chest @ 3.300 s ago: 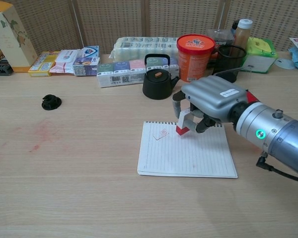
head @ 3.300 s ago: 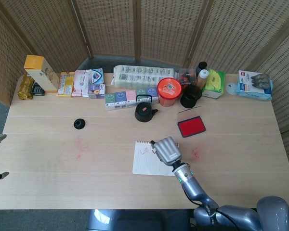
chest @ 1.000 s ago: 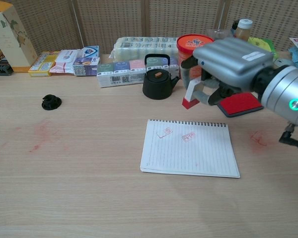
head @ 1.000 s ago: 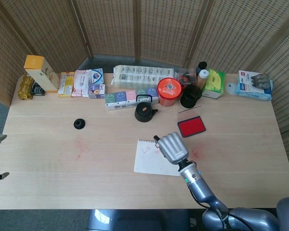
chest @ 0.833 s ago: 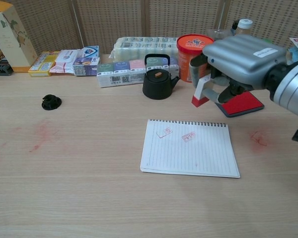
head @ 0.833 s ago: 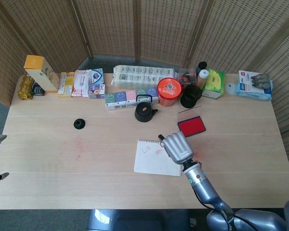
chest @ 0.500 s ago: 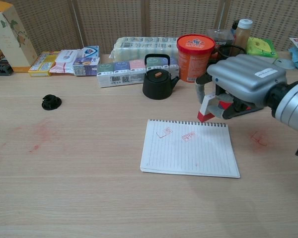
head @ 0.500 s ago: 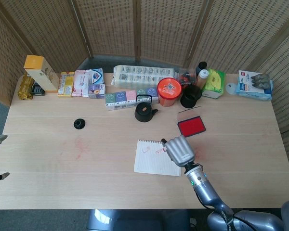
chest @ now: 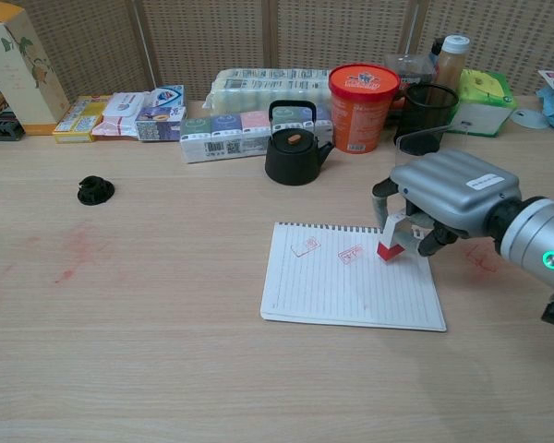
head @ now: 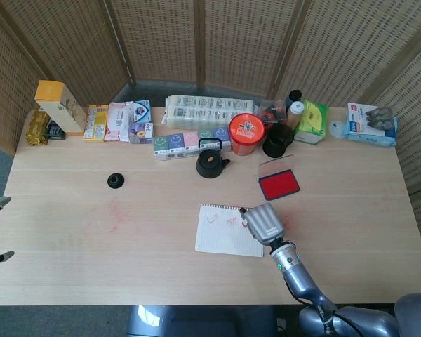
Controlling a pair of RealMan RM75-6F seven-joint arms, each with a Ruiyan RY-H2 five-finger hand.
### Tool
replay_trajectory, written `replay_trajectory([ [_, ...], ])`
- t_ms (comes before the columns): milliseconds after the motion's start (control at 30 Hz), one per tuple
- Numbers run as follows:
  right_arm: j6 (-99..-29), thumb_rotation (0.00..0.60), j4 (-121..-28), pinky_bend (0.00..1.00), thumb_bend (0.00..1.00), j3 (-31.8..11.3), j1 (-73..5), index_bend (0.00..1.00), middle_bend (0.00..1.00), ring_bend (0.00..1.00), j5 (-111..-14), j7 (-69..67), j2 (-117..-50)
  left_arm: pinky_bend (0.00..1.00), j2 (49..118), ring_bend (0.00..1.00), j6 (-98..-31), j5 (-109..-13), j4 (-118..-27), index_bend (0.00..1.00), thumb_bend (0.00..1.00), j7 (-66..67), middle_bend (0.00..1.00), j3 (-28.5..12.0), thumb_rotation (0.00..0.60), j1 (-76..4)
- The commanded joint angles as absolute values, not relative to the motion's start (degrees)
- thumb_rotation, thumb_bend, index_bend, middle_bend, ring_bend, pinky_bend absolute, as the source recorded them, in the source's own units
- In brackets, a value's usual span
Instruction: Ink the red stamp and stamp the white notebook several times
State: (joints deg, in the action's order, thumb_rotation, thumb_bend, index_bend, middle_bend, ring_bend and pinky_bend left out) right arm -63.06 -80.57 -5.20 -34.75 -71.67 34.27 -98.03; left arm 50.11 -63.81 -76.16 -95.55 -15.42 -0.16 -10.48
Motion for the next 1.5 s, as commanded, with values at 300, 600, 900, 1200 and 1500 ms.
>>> replay_trajectory([
  [300,-61.5,0.600,-75.7,1.00,0.61,-4.7,-34.5,0.66,1.00,1.00,-72.0,31.0,-100.3,0.00,50.3,0.00,-63.2,-75.6,-95.5,0.00,0.00,-14.9,0.00,-0.3,0.600,-10.7],
  [600,-60.8,0.600,-73.4,1.00,0.61,-4.3,-34.2,0.66,1.00,1.00,-72.8,29.2,-101.5,0.00,50.5,0.00,-62.8,-75.0,-95.7,0.00,0.00,-14.3,0.00,-0.4,0.600,-10.9],
  [900,-60.2,0.600,-72.6,1.00,0.61,-4.4,-34.0,0.66,1.00,1.00,-72.7,29.1,-101.7,0.00,50.4,0.00,-62.9,-75.2,-95.6,0.00,0.00,-14.5,0.00,-0.4,0.600,-10.9],
  [1200,-60.2,0.600,-72.4,1.00,0.61,-4.3,-33.6,0.66,1.00,1.00,-72.8,29.1,-101.8,0.00,50.4,0.00,-62.9,-75.3,-95.7,0.00,0.00,-14.5,0.00,-0.3,0.600,-10.9],
  [1500,-60.2,0.600,-72.4,1.00,0.61,-4.2,-33.1,0.66,1.00,1.00,-72.7,29.4,-101.9,0.00,50.3,0.00,-63.3,-75.6,-95.7,0.00,0.00,-14.8,0.00,-0.3,0.600,-10.7],
])
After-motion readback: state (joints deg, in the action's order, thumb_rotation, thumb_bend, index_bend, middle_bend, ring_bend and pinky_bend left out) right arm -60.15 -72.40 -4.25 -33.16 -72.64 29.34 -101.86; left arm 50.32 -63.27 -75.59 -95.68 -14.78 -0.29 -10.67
